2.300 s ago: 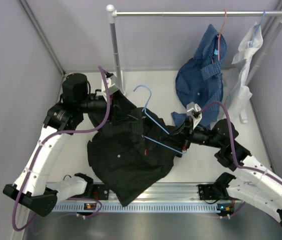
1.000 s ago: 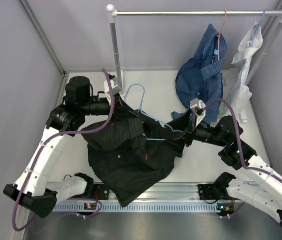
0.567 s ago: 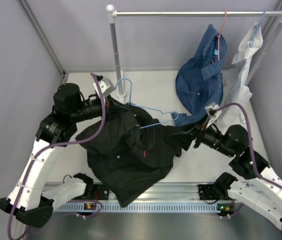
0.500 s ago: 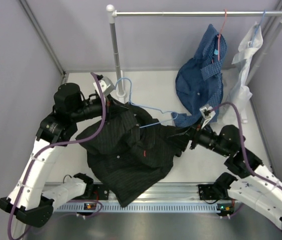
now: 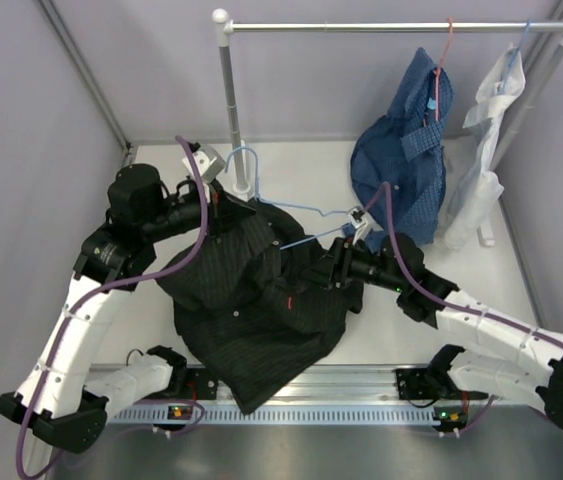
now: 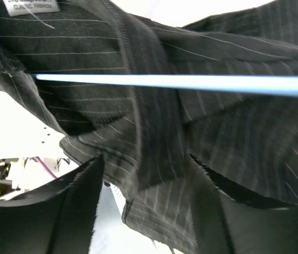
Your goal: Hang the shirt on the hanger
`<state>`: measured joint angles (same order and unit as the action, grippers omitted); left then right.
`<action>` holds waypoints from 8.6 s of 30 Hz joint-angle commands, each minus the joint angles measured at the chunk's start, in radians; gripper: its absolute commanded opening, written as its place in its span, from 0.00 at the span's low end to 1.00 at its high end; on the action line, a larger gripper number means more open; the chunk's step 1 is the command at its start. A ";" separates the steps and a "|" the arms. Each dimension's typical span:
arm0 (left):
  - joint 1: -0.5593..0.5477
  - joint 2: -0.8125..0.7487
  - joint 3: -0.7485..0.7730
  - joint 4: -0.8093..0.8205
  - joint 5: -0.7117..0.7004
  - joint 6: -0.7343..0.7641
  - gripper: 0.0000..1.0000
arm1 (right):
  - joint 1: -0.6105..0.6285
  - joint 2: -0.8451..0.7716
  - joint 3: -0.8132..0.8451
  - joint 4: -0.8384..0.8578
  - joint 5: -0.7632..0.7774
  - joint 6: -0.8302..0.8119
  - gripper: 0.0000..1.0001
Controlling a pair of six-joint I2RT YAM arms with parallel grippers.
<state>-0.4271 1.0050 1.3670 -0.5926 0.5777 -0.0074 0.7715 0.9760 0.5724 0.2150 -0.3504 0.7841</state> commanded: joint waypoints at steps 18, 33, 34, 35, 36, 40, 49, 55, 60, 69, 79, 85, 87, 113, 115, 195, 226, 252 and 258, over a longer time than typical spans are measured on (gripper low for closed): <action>0.002 -0.074 -0.032 0.085 -0.133 0.010 0.00 | 0.005 -0.022 0.034 -0.051 0.119 -0.080 0.00; -0.024 -0.278 -0.313 0.137 -0.228 0.164 0.00 | -0.529 0.050 0.319 -0.635 -0.124 -0.218 0.00; -0.024 -0.319 -0.330 0.136 -0.243 0.176 0.00 | -0.537 0.053 0.333 -0.682 -0.108 -0.223 0.00; -0.024 -0.336 -0.347 0.135 -0.254 0.213 0.00 | -0.541 0.059 0.348 -0.713 -0.087 -0.235 0.00; -0.024 -0.351 -0.376 0.135 -0.263 0.228 0.00 | -0.541 0.081 0.381 -0.745 -0.053 -0.243 0.00; -0.033 -0.379 -0.408 0.111 -0.274 0.257 0.00 | -0.538 0.133 0.460 -0.847 -0.004 -0.318 0.00; -0.107 -0.240 -0.379 0.071 -0.246 0.294 0.00 | -0.494 0.224 0.647 -0.924 0.033 -0.402 0.00; -0.134 -0.080 -0.231 0.077 -0.386 0.163 0.00 | -0.384 0.196 0.649 -0.795 -0.087 -0.369 0.00; -0.139 0.079 -0.039 0.080 -0.458 -0.038 0.00 | -0.290 0.044 0.425 -0.371 -0.205 -0.124 0.00; -0.144 0.119 -0.016 0.333 -0.391 -0.181 0.00 | -0.129 0.016 0.343 0.072 -0.184 0.129 0.00; -0.142 0.093 -0.023 0.548 -0.188 -0.172 0.00 | -0.126 -0.002 0.224 -0.050 -0.098 0.103 0.28; -0.142 0.106 0.073 0.364 -0.110 -0.002 0.00 | -0.251 -0.169 0.450 -0.482 -0.218 -0.184 0.59; -0.141 0.128 0.116 0.294 -0.011 0.073 0.00 | -0.308 -0.189 0.533 -0.581 -0.365 -0.306 0.64; -0.208 0.308 0.225 0.217 0.639 -0.161 0.00 | -0.186 0.193 0.866 -0.250 -0.584 -0.299 0.52; -0.208 0.317 0.230 0.217 0.622 -0.164 0.00 | -0.158 0.196 0.860 -0.238 -0.581 -0.304 0.50; -0.196 -0.020 -0.301 0.518 -0.481 -0.219 0.00 | -0.172 0.020 1.249 -0.835 0.046 -0.589 0.00; -0.194 0.133 -0.021 0.174 -0.933 -0.252 0.98 | -0.173 0.223 1.469 -1.002 0.451 -0.635 0.00; -0.193 -0.078 -0.067 -0.230 -0.928 -0.261 0.98 | -0.261 0.840 1.986 -0.820 0.955 -0.718 0.00; -0.193 -0.206 -0.268 -0.219 -0.848 -0.341 0.98 | -0.261 0.903 2.014 -0.666 0.978 -0.775 0.00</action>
<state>-0.6224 0.8684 1.1526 -0.8398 -0.3347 -0.2897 0.5083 1.8526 2.5362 -0.6388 0.6094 0.0490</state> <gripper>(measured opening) 0.983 0.020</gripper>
